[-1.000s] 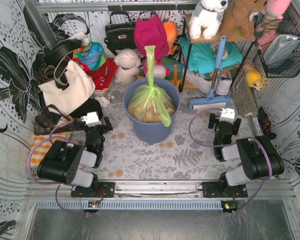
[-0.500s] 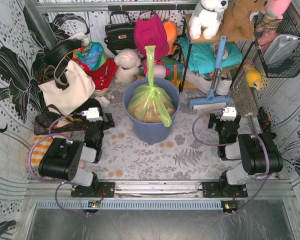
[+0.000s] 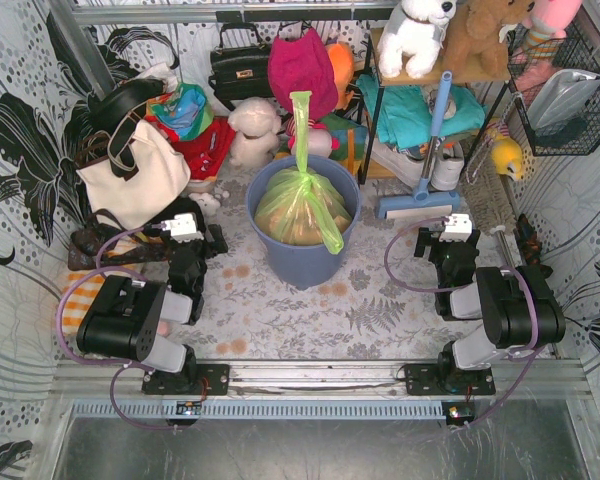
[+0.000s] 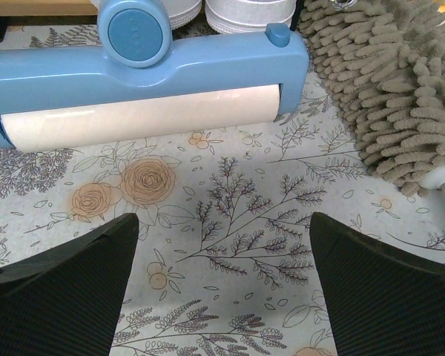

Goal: Tie the trash bag

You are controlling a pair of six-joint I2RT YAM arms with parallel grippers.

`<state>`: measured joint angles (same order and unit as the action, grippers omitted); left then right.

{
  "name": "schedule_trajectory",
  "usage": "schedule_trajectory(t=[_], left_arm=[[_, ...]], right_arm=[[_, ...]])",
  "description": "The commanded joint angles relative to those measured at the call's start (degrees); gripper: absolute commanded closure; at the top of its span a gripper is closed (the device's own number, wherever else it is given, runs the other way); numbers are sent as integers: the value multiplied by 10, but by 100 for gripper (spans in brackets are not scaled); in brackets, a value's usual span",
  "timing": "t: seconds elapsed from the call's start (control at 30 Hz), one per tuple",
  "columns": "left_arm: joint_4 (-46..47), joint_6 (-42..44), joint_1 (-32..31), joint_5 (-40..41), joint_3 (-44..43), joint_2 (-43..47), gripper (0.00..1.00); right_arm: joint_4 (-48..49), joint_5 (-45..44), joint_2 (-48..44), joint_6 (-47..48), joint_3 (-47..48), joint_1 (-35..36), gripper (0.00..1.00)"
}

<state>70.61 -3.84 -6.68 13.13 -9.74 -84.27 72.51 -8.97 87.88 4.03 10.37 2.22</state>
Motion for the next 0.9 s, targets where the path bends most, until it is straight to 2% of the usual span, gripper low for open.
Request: schedule_trajectory(t=[0.0, 0.87], left_arm=[[19, -2, 4, 8, -11, 0, 2], [18, -3, 3, 8, -11, -1, 2]], right_arm=[[24, 3, 3, -12, 6, -3, 3], [22, 0, 3, -15, 7, -3, 3]])
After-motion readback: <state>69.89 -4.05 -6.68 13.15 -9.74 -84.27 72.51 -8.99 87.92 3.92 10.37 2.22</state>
